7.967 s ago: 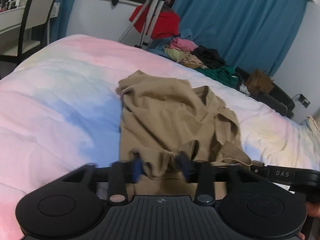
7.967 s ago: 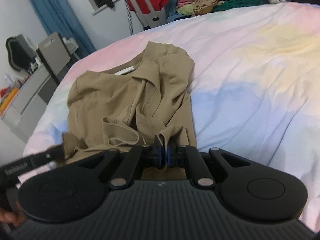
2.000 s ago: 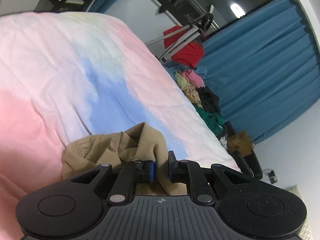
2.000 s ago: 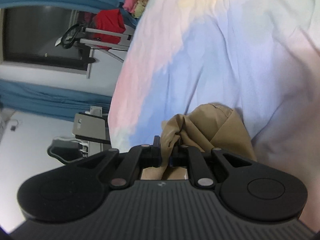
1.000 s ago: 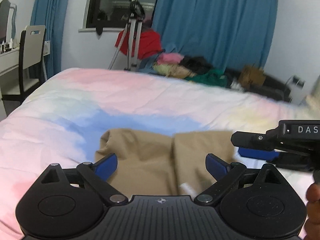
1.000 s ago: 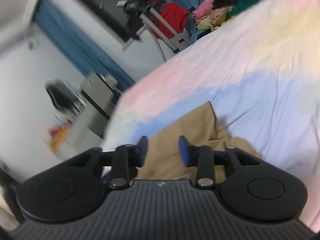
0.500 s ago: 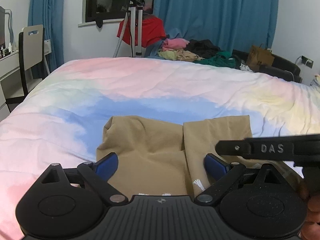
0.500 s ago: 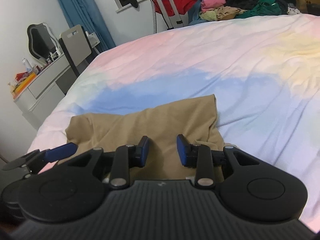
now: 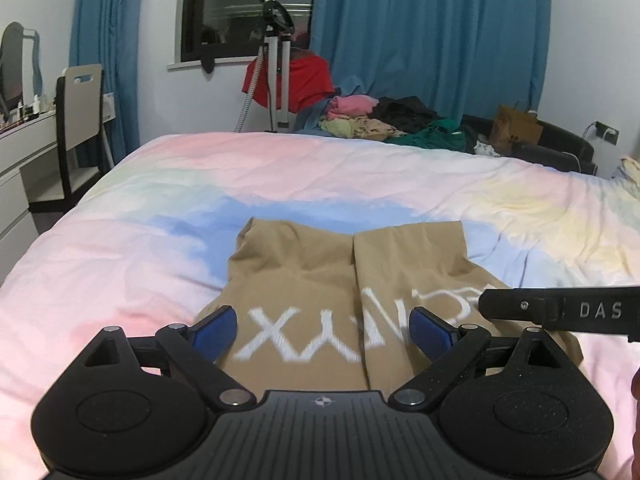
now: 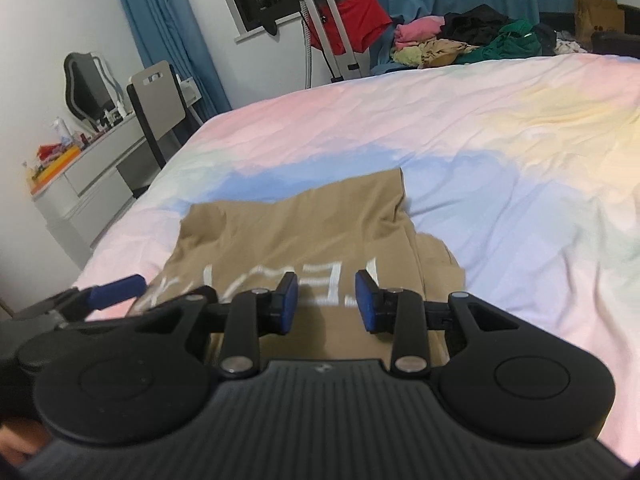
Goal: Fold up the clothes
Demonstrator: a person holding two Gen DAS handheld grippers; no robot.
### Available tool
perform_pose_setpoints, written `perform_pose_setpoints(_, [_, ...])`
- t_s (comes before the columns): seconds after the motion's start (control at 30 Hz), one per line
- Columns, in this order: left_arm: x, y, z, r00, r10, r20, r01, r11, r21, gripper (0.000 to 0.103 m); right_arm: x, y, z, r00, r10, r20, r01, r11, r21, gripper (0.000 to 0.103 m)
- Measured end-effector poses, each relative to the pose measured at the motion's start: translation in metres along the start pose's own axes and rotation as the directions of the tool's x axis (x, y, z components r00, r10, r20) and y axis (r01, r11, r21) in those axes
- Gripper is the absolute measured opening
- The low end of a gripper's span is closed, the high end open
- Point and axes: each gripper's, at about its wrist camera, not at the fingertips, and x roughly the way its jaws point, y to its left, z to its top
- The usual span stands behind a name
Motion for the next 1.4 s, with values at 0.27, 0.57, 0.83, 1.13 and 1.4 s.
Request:
perform_pose_setpoints(0.27, [0.025,-0.002,-0.020,0.996,0.035,-0.084,-0.031,0.998,0.045,0.098,0.023,0.000,-0.017,0.997,-0.044,-0.067,0.043,0.999,-0.012,0.034])
perform_pose_setpoints(0.57, [-0.021,0.026,0.000,0.994,-0.100,-0.048,0.090,0.979,-0.185,0.097,0.027,-0.005,-0.019,0.997,-0.028,-0.073,0.031,0.999,0.033,0.034])
perform_pose_setpoints(0.83, [-0.044,0.066,-0.029,0.875,-0.480,-0.061,0.352,0.717,-0.601,0.098,0.027,-0.009,-0.017,0.997,-0.012,-0.082,0.019,0.996,0.089,0.034])
perform_pose_setpoints(1.13, [0.009,0.082,-0.054,0.887,-0.455,-0.076,0.248,0.610,-0.753,0.098,0.026,-0.011,-0.016,0.996,0.004,-0.088,0.008,0.990,0.138,0.034])
perform_pose_setpoints(1.4, [-0.017,0.086,-0.051,0.854,-0.485,0.186,0.445,0.497,-0.745,0.099,0.024,-0.020,-0.014,0.997,0.020,-0.073,-0.004,0.977,0.213,0.034])
